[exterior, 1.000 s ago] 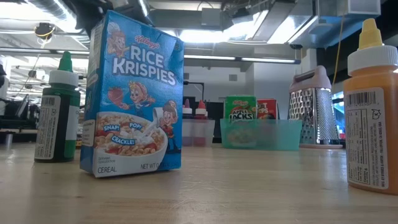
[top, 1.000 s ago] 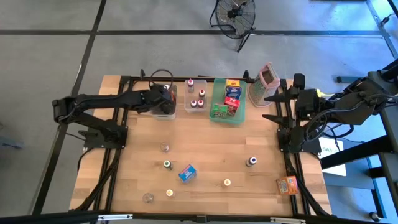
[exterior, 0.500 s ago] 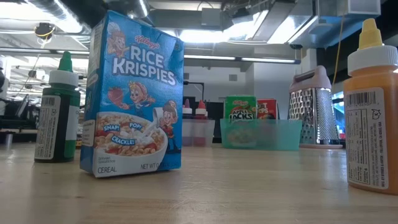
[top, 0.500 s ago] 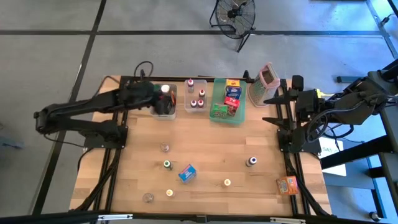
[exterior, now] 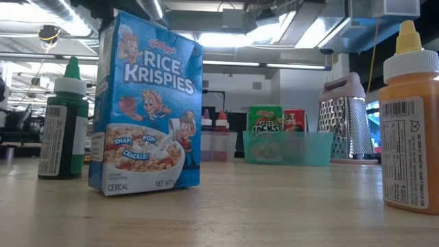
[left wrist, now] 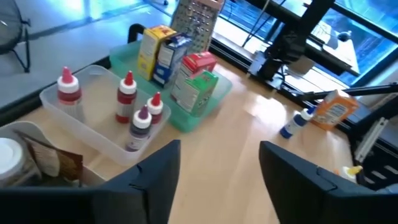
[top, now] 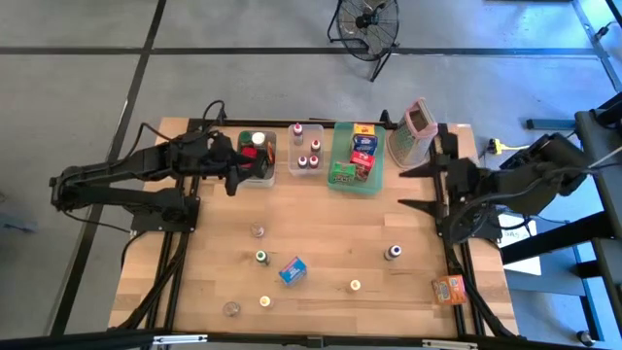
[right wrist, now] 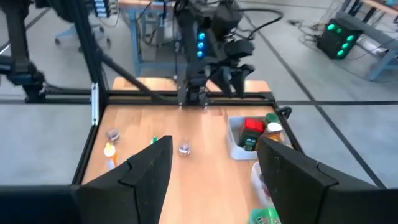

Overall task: Pick & Place Kitchen Items
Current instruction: Put the green food coloring bottle into the transparent bin

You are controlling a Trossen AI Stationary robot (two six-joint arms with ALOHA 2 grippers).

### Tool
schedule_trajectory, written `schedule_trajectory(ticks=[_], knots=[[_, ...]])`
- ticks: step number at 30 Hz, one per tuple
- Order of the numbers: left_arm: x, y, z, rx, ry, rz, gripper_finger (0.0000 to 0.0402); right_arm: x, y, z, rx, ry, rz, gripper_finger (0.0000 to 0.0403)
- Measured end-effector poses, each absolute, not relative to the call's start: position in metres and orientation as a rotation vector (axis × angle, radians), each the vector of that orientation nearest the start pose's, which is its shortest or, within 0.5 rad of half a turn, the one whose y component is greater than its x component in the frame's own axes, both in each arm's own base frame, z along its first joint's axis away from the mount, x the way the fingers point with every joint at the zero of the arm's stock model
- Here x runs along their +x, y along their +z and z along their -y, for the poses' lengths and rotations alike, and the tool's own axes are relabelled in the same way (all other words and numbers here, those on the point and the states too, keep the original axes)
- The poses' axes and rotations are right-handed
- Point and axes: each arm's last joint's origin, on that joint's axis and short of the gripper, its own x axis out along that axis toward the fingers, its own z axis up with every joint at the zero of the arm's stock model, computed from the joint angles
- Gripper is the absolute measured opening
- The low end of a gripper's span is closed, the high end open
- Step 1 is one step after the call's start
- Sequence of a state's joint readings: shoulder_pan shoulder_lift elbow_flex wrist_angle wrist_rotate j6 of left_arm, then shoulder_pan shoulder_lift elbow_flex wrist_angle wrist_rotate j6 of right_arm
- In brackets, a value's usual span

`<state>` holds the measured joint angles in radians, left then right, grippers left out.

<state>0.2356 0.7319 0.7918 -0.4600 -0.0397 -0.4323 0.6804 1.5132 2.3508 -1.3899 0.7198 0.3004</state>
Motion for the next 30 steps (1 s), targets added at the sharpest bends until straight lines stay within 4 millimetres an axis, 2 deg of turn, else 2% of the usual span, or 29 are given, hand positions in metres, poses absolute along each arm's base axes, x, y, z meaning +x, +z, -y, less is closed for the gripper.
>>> schedule_trajectory(ticks=[7, 12, 19, 30], knots=[[0.150, 0.317, -0.036, -0.494, 0.330, -0.332, 0.0276, 0.181, 0.535, -0.123, -0.065, -0.082, -0.446, 0.0238], [0.153, 0.320, -0.029, -0.522, 0.248, -0.313, 0.0306, 0.184, 0.533, -0.125, 0.017, -0.099, -0.450, 0.0238], [0.155, 0.321, -0.018, -0.651, 0.206, -0.312, 0.0306, 0.186, 0.532, -0.129, 0.170, -0.063, -0.474, 0.0238], [0.155, 0.321, 0.014, -0.665, 0.090, -0.353, 0.0303, 0.215, 0.512, -0.155, 0.107, -0.059, -0.541, 0.0238]])
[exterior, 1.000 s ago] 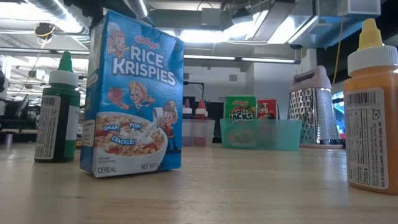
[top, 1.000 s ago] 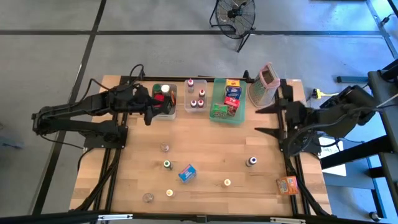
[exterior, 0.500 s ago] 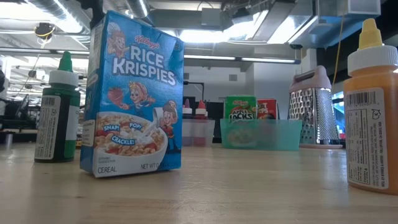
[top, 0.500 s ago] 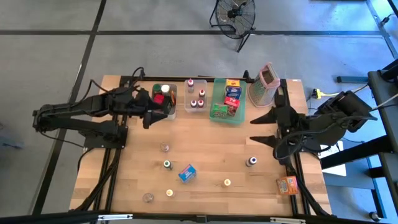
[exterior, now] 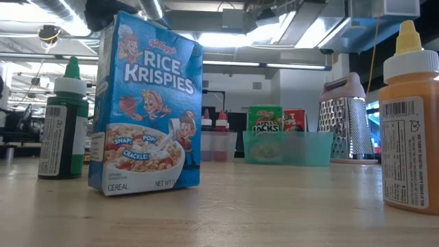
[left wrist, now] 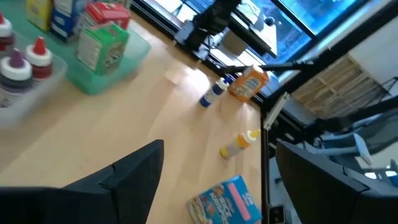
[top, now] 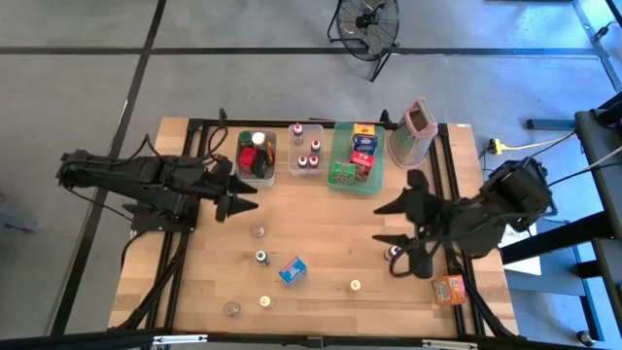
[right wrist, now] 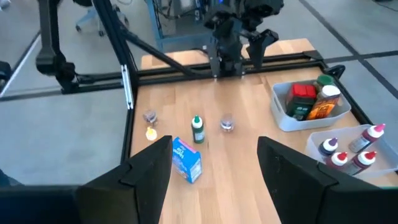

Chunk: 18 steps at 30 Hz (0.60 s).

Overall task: Pick & Place Kitchen Items
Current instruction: Put the green food coloring bottle into the transparent bin

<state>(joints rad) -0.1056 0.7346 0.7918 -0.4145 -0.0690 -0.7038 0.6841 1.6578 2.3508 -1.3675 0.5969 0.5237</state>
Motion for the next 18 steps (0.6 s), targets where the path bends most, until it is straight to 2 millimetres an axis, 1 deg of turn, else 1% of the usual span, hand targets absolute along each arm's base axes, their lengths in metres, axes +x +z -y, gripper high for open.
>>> schedule_trajectory(ticks=[3, 6, 10, 14, 18], knots=[[0.158, 0.318, 0.026, -0.654, 0.080, -0.375, 0.0303, 0.223, 0.506, -0.161, 0.102, -0.040, -0.567, 0.0238], [0.162, 0.314, 0.041, -0.625, 0.032, -0.410, 0.0303, 0.229, 0.500, -0.169, 0.109, 0.026, -0.620, 0.0238], [0.171, 0.310, 0.067, -0.566, -0.059, -0.434, 0.0303, 0.235, 0.493, -0.176, 0.100, 0.084, -0.667, 0.0238], [0.175, 0.300, 0.088, -0.437, -0.083, -0.468, 0.0303, 0.240, 0.489, -0.181, 0.073, 0.099, -0.684, 0.0238], [0.176, 0.290, 0.104, -0.275, -0.093, -0.505, 0.0303, 0.242, 0.487, -0.183, 0.052, 0.106, -0.689, 0.0238]])
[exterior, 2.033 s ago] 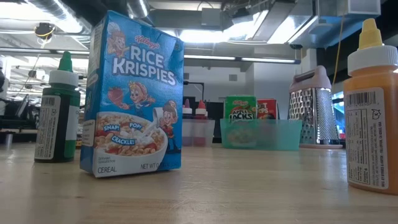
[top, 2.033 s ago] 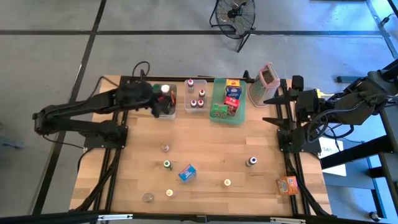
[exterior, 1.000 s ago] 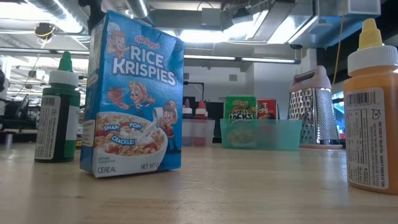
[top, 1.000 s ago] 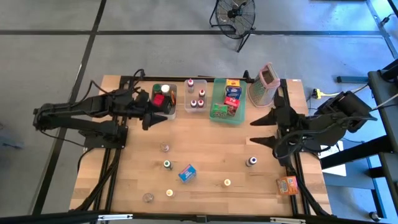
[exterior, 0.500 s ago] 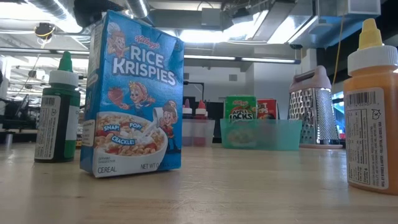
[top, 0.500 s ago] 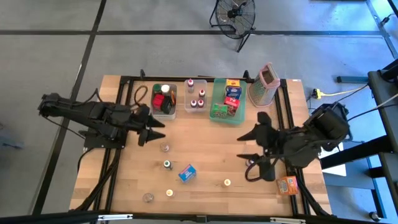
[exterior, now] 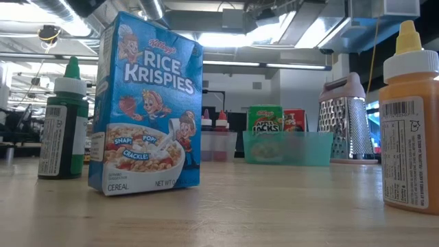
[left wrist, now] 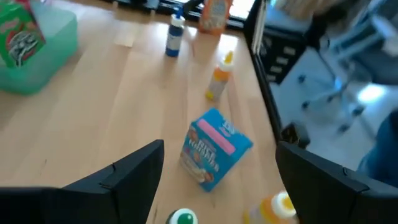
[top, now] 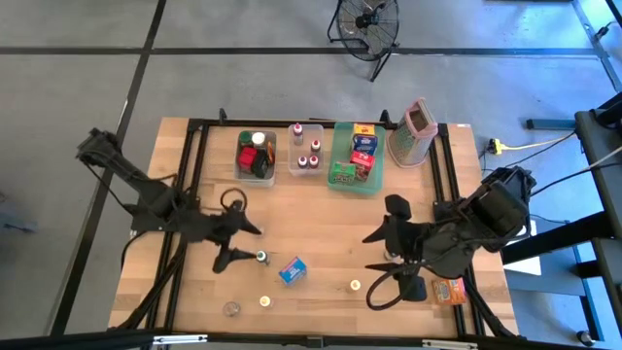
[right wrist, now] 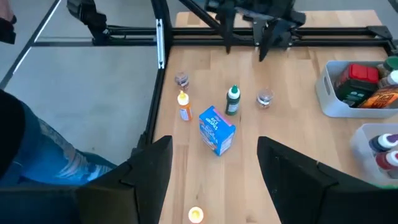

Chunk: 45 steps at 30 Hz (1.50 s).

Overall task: Pick & Place Kitchen Items
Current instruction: Put the green food coloring bottle into the transparent bin

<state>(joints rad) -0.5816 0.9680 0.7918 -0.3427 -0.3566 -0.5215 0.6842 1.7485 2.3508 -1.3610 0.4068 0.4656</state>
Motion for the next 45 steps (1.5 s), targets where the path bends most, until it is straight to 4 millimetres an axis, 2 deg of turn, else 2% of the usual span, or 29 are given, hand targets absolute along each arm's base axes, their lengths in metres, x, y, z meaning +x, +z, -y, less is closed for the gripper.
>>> schedule_trajectory(ticks=[5, 10, 17, 27, 35, 45], knots=[[0.178, 0.279, 0.121, -0.119, -0.158, -0.552, 0.0303, 0.242, 0.487, -0.183, 0.043, 0.109, -0.688, 0.0238], [0.182, 0.262, 0.132, -0.038, -0.158, -0.638, 0.0303, 0.242, 0.487, -0.183, 0.043, 0.109, -0.688, 0.0238], [0.193, 0.241, 0.139, -0.098, -0.064, -0.727, 0.0303, 0.243, 0.487, -0.183, 0.049, 0.112, -0.679, 0.0238], [0.203, 0.215, 0.148, -0.046, -0.054, -0.833, 0.0302, 0.243, 0.488, -0.183, 0.044, 0.116, -0.673, 0.0238], [0.208, 0.204, 0.151, -0.014, -0.029, -0.860, 0.0301, 0.243, 0.488, -0.184, 0.034, 0.119, -0.672, 0.0238], [0.208, 0.203, 0.151, -0.015, -0.012, -0.857, 0.0301, 0.243, 0.488, -0.184, 0.026, 0.122, -0.671, 0.0238]])
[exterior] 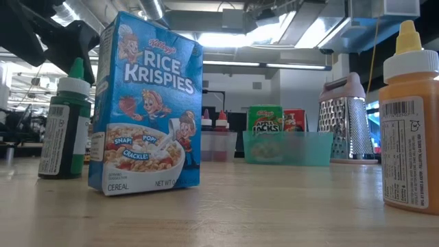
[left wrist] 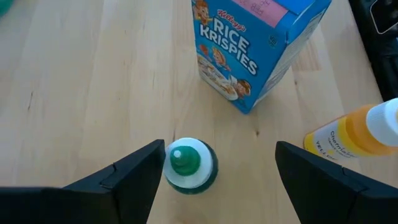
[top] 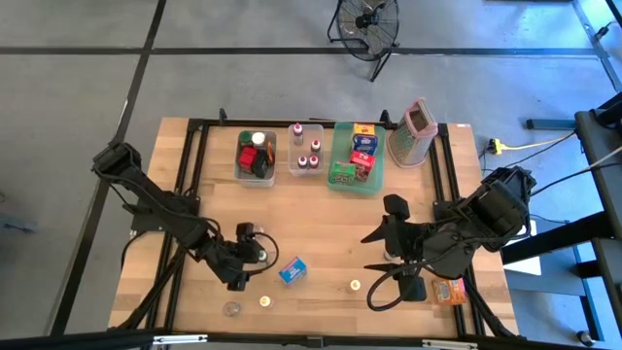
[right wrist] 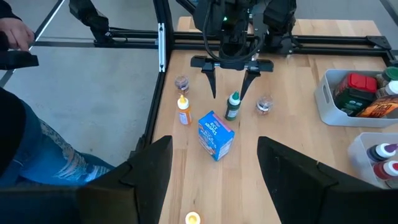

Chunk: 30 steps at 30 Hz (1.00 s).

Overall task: Pick & Place Kitchen Items
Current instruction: Put the green food coloring bottle into the transparent bin

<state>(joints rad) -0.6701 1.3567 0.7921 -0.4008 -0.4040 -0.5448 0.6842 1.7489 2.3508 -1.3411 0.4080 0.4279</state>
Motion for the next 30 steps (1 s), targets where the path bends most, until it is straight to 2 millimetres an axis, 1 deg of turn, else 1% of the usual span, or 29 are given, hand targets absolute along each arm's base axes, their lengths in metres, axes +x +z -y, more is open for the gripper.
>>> schedule_trajectory(ticks=[14, 24, 30], knots=[[0.2077, 0.2021, 0.1507, -0.033, -0.013, -0.875, 0.0301, 0.2432, 0.4880, -0.1835, 0.002, 0.130, -0.669, 0.0238], [0.2061, 0.1997, 0.1461, -0.037, 0.016, -0.917, 0.0301, 0.2432, 0.4879, -0.1835, 0.002, 0.130, -0.669, 0.0238], [0.2084, 0.1990, 0.1415, -0.052, 0.011, -0.944, 0.0280, 0.2433, 0.4879, -0.1836, 0.002, 0.131, -0.669, 0.0238]])
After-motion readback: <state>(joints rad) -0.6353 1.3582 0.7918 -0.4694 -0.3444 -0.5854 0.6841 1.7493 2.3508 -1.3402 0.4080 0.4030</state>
